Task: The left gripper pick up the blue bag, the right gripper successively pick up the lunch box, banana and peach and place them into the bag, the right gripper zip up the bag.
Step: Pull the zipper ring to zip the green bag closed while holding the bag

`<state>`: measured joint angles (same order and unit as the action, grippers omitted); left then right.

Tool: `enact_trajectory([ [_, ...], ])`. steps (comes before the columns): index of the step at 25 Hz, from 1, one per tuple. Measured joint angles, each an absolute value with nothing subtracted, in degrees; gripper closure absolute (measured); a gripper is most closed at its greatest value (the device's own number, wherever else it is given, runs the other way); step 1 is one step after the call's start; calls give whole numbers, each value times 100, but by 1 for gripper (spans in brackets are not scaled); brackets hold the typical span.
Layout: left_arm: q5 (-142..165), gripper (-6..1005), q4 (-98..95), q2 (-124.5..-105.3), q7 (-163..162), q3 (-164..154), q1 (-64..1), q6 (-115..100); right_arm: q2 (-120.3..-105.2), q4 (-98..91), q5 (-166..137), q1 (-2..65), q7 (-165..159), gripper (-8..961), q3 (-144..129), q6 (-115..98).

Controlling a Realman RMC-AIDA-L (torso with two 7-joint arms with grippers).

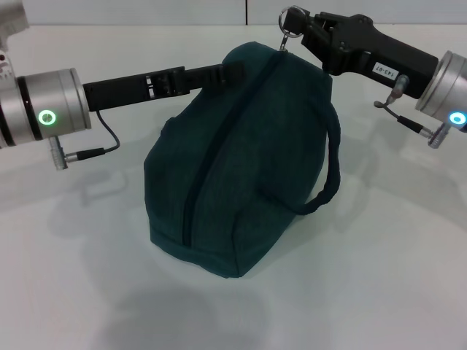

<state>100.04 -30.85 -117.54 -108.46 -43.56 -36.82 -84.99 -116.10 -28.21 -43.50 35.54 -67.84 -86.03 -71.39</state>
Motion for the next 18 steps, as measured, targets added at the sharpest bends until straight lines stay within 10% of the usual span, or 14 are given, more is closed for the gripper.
enact_trajectory([
  [6, 10004, 129, -3085, -11757, -10778, -4355, -3683, -8435, -11610, -2822, -4350, 3496, -6784, 841, -8587, -7169],
  [18, 10037, 615, -3085, -11812, -10761, -4388, -3749, -8428, -11619, -2821, -4294, 3447, -6785, 838, -8569, -7172],
])
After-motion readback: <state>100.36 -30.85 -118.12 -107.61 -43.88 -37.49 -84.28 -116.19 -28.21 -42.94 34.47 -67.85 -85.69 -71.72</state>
